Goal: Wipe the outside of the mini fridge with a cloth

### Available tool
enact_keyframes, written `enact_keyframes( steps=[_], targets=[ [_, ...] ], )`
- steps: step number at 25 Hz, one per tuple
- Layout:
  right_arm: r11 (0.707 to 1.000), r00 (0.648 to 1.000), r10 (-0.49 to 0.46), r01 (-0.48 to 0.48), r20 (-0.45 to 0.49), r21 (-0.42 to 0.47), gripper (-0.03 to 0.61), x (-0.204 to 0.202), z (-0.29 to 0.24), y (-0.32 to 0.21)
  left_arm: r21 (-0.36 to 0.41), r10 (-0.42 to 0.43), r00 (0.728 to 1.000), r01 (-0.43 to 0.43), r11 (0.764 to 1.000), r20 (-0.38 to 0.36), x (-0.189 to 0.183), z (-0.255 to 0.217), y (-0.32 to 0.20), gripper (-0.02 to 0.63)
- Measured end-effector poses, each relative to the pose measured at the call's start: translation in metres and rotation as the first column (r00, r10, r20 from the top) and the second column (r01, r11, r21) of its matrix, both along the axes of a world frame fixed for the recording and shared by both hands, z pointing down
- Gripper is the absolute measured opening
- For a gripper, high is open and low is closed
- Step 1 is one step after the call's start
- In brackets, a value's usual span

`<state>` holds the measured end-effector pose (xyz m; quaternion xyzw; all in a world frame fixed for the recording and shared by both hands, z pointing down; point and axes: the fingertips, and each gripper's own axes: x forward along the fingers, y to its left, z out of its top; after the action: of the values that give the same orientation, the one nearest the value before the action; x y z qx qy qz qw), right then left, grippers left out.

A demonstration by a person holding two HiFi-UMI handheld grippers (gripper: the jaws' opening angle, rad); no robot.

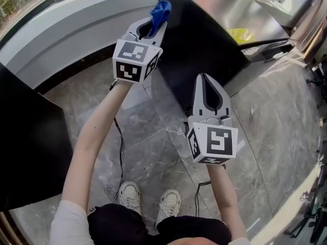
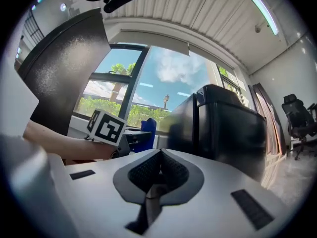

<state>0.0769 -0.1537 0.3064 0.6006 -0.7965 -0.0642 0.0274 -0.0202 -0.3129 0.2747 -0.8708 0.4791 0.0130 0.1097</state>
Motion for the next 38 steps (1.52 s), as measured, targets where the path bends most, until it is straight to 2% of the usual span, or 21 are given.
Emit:
enact_keyframes(
  steps=[3,7,10,18,23,26,29,33,38],
  targets=[
    [0.999,1.0,-0.016,0.017,0.017,-0.045,0.011,-0.004,0.02,-0.008,-0.025,-0.041,0.997,0.039,0.999,-0.061,-0.015,0.007,-0.033,0.057],
    [0.994,0.999,-0.022,0.025,0.038,-0.103,0.011,-0.005,0.046,-0.02,-0.032,-0.085,0.992,0.082,0.996,-0.094,-0.03,0.021,-0.072,0.057],
    [0.99,0.998,-0.022,0.03,0.054,-0.14,0.012,-0.004,0.06,-0.025,-0.079,-0.117,0.991,0.112,0.991,-0.065,-0.04,0.054,-0.09,0.057],
    [0.985,0.996,-0.025,0.038,0.085,-0.166,0.011,-0.011,0.084,-0.048,-0.051,-0.095,0.995,0.093,0.994,-0.04,-0.043,0.066,-0.105,0.057],
    [0.989,0.995,-0.031,0.045,0.094,-0.144,0.011,-0.015,0.077,-0.04,-0.037,-0.111,0.994,0.111,0.993,0.013,-0.05,0.056,-0.1,0.057],
    [0.989,0.993,-0.019,0.037,0.119,-0.145,0.012,-0.012,0.072,-0.036,-0.025,-0.1,0.994,0.101,0.995,0.054,-0.042,0.039,-0.099,0.057],
    [0.989,0.992,-0.027,0.045,0.125,-0.143,0.011,-0.015,0.068,-0.033,-0.046,-0.111,0.993,0.113,0.993,0.049,-0.032,0.04,-0.109,0.057],
    [0.991,0.993,-0.032,0.046,0.11,-0.126,0.011,-0.011,0.063,-0.034,-0.069,-0.157,0.988,0.157,0.985,-0.007,-0.037,0.046,-0.123,0.057],
    [0.989,0.994,-0.024,0.039,0.107,-0.142,0.011,-0.004,0.072,-0.037,-0.057,-0.117,0.992,0.119,0.991,0.038,-0.027,0.047,-0.136,0.057]
  ],
)
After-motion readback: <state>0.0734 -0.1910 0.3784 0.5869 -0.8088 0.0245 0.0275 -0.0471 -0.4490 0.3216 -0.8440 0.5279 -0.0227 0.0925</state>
